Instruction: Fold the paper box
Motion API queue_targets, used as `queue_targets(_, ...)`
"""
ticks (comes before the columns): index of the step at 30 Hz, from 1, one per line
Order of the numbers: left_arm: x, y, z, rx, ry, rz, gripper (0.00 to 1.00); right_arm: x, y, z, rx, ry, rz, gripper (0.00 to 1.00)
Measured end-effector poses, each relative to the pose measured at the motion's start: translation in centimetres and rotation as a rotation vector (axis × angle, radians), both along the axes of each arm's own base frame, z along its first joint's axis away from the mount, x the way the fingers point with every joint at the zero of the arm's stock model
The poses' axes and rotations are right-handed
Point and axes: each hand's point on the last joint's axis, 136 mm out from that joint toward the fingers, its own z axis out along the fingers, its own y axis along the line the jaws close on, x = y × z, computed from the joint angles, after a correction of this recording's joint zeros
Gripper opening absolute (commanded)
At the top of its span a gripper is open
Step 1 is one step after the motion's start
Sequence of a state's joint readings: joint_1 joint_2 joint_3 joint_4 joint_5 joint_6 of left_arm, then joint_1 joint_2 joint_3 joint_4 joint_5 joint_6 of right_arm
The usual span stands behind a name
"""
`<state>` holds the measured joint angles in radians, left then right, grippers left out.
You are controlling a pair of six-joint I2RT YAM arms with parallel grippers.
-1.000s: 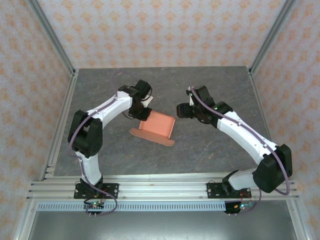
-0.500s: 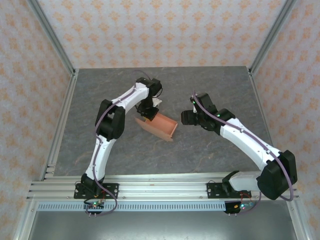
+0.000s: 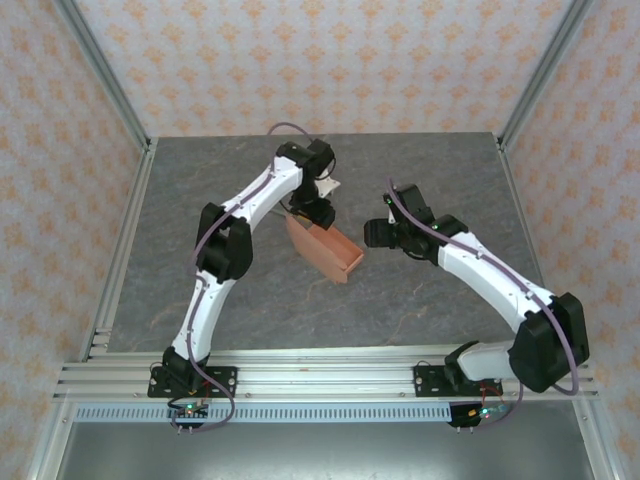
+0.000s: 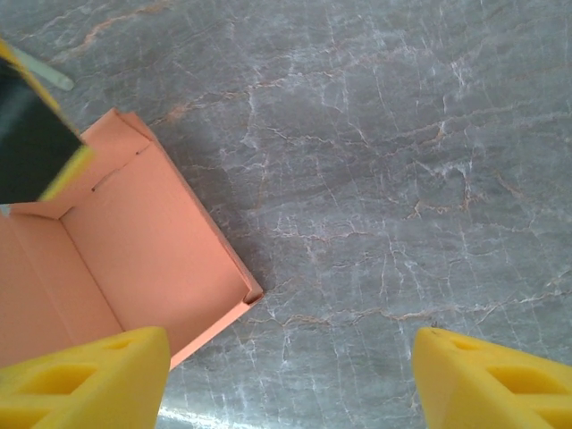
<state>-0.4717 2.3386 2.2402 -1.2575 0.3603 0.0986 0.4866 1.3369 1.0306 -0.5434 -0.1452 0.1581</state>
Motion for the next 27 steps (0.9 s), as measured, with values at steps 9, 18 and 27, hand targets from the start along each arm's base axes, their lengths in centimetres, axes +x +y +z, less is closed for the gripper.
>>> queue_targets(9,0.3,8.3,15.7,-0.176,-0.457,0.335,0.56,3.1,0.6,-5.3,-0.005,0.165,-0.035,0.63)
queue_targets(18,-7.2,16.5,6.4,-0.067,-0.425,0.688,0.48,4.2,0.9,-9.1,-0.114,0.251,-0.015,0.59)
queue_targets(27,-11.8,10.2,-3.7,-0.148,-0.212,0.703,0.41,2.4,2.6,-10.8,-0.089,0.328,0.053,0.55)
